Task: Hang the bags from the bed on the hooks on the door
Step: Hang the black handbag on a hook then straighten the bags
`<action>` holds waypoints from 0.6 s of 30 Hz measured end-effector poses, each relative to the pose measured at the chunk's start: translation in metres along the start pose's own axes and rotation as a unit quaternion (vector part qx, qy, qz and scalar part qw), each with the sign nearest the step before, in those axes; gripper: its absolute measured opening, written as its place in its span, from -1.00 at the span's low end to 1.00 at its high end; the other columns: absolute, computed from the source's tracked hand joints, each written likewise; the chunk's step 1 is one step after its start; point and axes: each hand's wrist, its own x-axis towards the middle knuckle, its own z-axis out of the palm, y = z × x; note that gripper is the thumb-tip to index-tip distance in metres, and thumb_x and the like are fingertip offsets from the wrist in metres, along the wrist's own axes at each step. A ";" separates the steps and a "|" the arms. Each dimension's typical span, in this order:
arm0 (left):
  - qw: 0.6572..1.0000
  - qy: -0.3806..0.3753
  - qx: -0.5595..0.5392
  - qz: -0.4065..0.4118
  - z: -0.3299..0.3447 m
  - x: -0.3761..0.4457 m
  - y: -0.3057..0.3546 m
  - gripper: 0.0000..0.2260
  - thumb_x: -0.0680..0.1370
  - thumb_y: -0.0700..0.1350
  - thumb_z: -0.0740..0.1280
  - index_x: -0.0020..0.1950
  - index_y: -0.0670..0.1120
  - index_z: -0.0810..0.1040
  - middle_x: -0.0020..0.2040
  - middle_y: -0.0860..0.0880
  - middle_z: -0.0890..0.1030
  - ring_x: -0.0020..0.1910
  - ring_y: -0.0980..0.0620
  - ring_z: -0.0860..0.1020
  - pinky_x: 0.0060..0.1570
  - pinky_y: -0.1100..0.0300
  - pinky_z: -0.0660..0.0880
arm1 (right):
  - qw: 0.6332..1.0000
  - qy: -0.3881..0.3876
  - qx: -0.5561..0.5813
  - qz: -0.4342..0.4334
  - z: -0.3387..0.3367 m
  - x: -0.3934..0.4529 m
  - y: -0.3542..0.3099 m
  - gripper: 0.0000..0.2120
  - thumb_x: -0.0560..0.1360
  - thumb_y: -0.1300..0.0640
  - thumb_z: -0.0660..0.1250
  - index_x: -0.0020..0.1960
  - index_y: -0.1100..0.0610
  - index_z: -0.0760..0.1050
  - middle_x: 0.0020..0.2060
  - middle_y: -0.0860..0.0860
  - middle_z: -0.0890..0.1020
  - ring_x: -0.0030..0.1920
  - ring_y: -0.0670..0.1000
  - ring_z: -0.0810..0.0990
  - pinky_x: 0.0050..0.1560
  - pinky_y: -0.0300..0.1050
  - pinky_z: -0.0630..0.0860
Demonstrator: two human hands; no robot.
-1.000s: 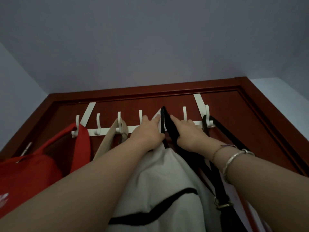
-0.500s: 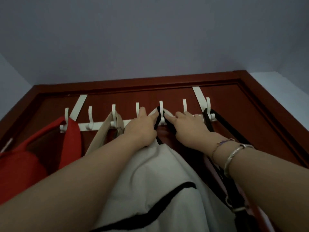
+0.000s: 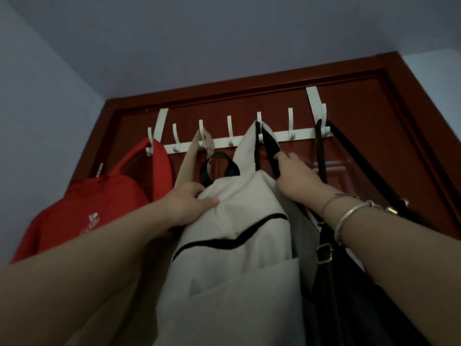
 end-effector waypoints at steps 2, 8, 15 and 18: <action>0.999 0.041 -0.005 0.014 0.000 0.004 0.005 -0.72 0.56 0.03 0.25 0.10 -0.15 0.55 -0.03 -0.06 0.56 -0.06 -0.01 0.51 -0.17 0.21 0.34 | 1.000 0.003 -0.004 -0.008 0.000 0.000 0.001 -0.50 0.48 0.26 0.15 0.42 0.18 0.20 0.26 0.22 0.35 0.22 0.28 0.44 0.18 0.19 0.44; 0.984 0.156 -0.026 0.078 0.007 0.039 0.013 -0.77 0.58 -0.05 0.21 -0.01 -0.20 0.54 0.38 -0.15 0.41 0.21 -0.12 0.49 0.01 0.20 0.35 | 0.997 0.002 -0.067 0.024 -0.004 0.000 0.013 -0.49 0.48 0.28 0.09 0.43 0.14 0.22 0.31 0.18 0.39 0.31 0.25 0.41 0.29 0.20 0.36; 0.990 0.111 0.008 0.090 0.009 0.080 0.009 -0.71 0.58 0.05 0.17 0.11 -0.13 0.51 0.29 -0.19 0.50 0.25 -0.18 0.46 0.09 0.12 0.36 | 0.992 -0.001 -0.107 0.068 0.016 -0.025 0.014 -0.62 0.51 0.22 0.13 0.32 0.13 0.31 0.28 0.16 0.42 0.25 0.23 0.47 0.22 0.15 0.40; 0.993 0.055 -0.031 0.094 0.013 0.072 -0.010 -0.79 0.58 0.06 0.18 -0.08 -0.07 0.43 0.12 -0.18 0.59 0.09 -0.16 0.53 -0.09 0.16 0.31 | 0.985 -0.033 -0.136 0.102 0.015 -0.021 -0.003 -0.61 0.52 0.16 0.15 0.35 0.14 0.33 0.28 0.20 0.41 0.27 0.26 0.44 0.25 0.14 0.40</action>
